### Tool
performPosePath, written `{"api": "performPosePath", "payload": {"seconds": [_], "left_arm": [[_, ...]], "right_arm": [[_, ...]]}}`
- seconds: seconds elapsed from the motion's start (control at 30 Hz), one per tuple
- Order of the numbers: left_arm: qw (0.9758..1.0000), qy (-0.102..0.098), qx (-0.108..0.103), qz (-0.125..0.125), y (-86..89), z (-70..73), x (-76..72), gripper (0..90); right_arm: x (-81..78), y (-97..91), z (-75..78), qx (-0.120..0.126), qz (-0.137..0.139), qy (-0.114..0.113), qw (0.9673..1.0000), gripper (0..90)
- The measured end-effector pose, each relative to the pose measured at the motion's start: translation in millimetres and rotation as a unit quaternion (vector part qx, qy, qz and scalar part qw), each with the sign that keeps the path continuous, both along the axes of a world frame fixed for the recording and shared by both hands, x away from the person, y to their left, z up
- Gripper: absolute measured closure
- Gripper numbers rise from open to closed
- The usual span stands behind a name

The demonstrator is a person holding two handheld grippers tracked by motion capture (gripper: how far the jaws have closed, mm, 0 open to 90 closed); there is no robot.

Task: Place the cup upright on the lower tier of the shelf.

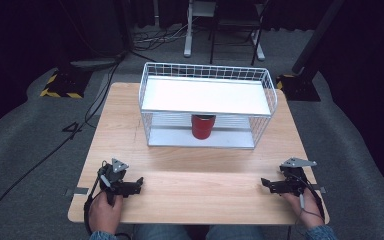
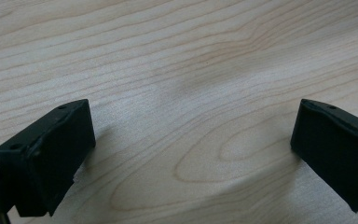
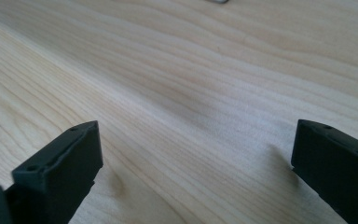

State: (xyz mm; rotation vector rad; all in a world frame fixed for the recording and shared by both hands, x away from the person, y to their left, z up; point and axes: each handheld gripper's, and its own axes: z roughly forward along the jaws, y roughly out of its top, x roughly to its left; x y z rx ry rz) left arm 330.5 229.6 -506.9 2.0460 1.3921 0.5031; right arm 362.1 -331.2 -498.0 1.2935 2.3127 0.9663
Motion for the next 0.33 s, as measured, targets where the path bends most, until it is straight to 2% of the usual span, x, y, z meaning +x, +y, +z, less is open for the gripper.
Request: {"api": "performPosePath", "payload": {"seconds": [0.03, 0.1, 0.13, 0.33], "left_arm": [[1.0000, 0.000, 0.000, 0.000, 0.0, 0.0, 0.0, 0.0], [1.0000, 0.000, 0.000, 0.000, 0.0, 0.0, 0.0, 0.0], [1.0000, 0.000, 0.000, 0.000, 0.0, 0.0, 0.0, 0.0], [1.0000, 0.001, -0.001, 0.000, -0.1, 0.0, -0.1, 0.0]], "right_arm": [[0.2, 0.4, -1.8, -0.004, 0.000, 0.006, 1.0000, 2.9], [0.0, 2.0, -5.9, -0.025, 0.004, -0.017, 0.9995, 0.0], [0.2, 2.5, -8.3, -0.017, 0.002, -0.024, 0.9996, 0.0], [-1.0, 2.5, -8.4, -0.016, -0.001, -0.025, 0.9996, 0.0]]}}
